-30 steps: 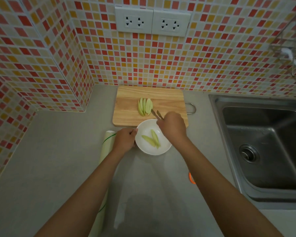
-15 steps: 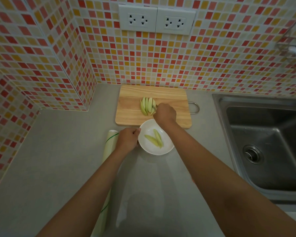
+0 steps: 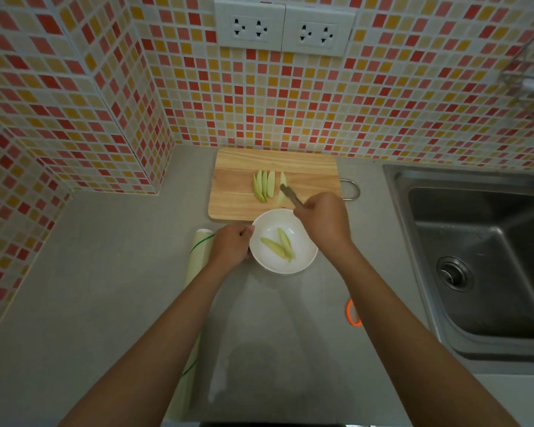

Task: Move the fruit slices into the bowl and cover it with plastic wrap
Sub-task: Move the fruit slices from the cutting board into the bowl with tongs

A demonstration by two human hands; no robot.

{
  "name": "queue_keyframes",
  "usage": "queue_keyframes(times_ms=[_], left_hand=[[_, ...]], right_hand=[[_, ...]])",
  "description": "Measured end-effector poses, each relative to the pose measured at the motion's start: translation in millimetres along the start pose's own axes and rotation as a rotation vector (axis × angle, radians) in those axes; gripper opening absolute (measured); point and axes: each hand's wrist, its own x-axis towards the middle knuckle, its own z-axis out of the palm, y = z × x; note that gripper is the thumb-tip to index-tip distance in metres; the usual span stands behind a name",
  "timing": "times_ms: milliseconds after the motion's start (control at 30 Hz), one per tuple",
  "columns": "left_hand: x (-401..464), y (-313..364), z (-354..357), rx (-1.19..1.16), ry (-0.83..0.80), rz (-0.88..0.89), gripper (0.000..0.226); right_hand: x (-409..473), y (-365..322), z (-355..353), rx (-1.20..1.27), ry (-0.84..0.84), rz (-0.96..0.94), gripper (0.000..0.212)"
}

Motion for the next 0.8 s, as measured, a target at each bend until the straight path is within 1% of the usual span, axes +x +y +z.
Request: queue_keyframes(times_ms=[100, 167, 233, 300, 367, 467, 567, 667, 767, 800], left_hand=[[1.4, -0.4, 0.5, 0.017, 0.005, 0.006, 0.043], [1.7, 0.1, 0.8, 0.034, 0.011, 0.010, 0.042], [2.0, 0.5, 0.9, 0.032, 0.014, 0.006, 0.041], [1.5, 1.0, 0.7, 0.023, 0.016, 0.000, 0.041], [1.1, 1.3, 0.5, 0.022, 0.016, 0.004, 0.041], [0.6, 2.4, 0.5, 0.012, 0.018, -0.006, 0.041], [0.0, 2.9, 0.4, 0.019, 0.023, -0.005, 0.040], [0.8, 3.0, -0.1, 0.037, 0.022, -0.002, 0.040], [0.7, 3.6, 0.1, 0.038, 0.020, 0.001, 0.039], [0.3, 3.7, 0.2, 0.034, 0.021, 0.001, 0.039]], right_hand=[[-38.1, 15.3, -6.8, -0.076, -0.070, -0.004, 0.023], [-51.2, 22.0, 0.5, -0.195, -0.159, 0.013, 0.022], [-54.6, 25.1, 7.8, -0.292, -0.194, 0.018, 0.022], [-47.4, 23.4, 10.0, -0.306, -0.159, 0.010, 0.026], [-30.2, 17.8, 9.7, -0.233, -0.090, 0.008, 0.036], [9.1, 2.4, 12.1, -0.120, -0.023, 0.020, 0.038], [42.7, -11.8, 26.6, -0.192, -0.068, -0.001, 0.032], [61.2, -14.5, 46.8, -0.286, -0.137, -0.022, 0.016], [69.7, -13.9, 56.5, -0.343, -0.132, -0.054, 0.007], [70.6, -14.7, 57.6, -0.363, -0.122, -0.068, 0.008]])
